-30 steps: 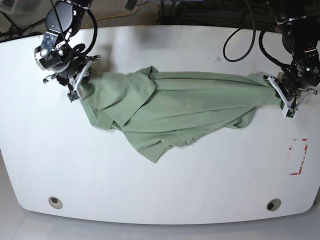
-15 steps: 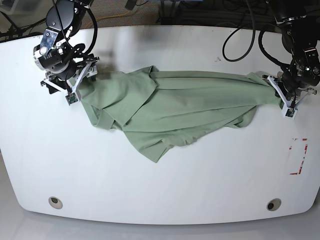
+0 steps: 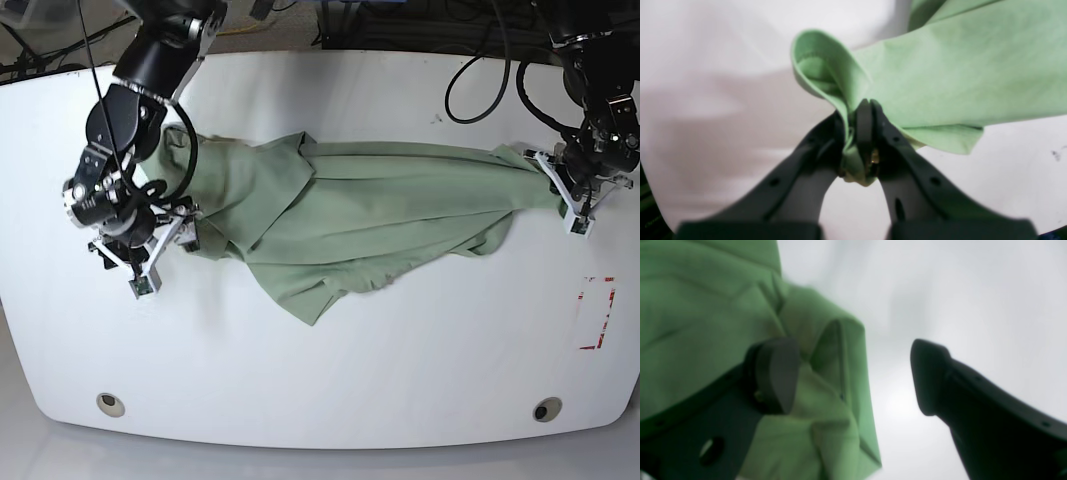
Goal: Fold the T-shirt properly
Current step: 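Lower the shirt and slide the right gripper along its edge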
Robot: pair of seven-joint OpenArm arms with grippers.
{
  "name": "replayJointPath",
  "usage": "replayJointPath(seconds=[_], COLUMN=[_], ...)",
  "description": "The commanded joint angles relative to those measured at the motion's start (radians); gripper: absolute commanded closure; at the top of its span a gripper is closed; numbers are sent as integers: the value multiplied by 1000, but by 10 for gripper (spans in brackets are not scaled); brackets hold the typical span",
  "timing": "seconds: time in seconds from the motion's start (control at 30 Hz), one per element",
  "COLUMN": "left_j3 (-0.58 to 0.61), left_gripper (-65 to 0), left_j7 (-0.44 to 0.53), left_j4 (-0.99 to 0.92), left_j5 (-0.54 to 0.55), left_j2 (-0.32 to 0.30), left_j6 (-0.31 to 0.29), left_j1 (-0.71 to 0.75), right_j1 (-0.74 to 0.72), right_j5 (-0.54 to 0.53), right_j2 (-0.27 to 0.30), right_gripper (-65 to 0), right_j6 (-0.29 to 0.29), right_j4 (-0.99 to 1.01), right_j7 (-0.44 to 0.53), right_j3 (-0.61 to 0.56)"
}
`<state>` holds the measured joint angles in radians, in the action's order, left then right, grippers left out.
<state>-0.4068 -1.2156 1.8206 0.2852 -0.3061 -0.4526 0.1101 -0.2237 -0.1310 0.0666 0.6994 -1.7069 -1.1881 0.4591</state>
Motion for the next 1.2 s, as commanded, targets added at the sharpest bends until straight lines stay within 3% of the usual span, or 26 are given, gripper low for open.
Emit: replayJointPath(seconds=[0.0, 0.1, 0.5, 0.63, 0.8, 1.17], left_j3=[13, 29, 30, 30, 30, 30], left_gripper=[0, 0, 0, 0, 0, 0], left_j7=[10, 10, 10, 10, 10, 10], left_j4=[17, 17, 17, 18, 18, 18], left_j5=[-1, -2, -5, -5, -5, -5], left_j2=[-15, -15, 12, 12, 14, 14], left_j6=[2, 2, 2, 2, 2, 2], left_j1=[-13, -13, -13, -13, -13, -13], right_j1=[-79, -162, -352, -380, -369, -342], right_j5=[-5, -6, -2, -3, -3, -3], right_j2=[12, 34, 65, 69, 60, -21], right_gripper=[-488, -488, -488, -488, -488, -488], right_j6=[-1, -1, -1, -1, -1, -1], right_j4=[107, 262, 802, 925, 933, 933], right_j7=[20, 44, 405, 486, 515, 523], right_j3=[-9, -49, -210, -263, -300, -371])
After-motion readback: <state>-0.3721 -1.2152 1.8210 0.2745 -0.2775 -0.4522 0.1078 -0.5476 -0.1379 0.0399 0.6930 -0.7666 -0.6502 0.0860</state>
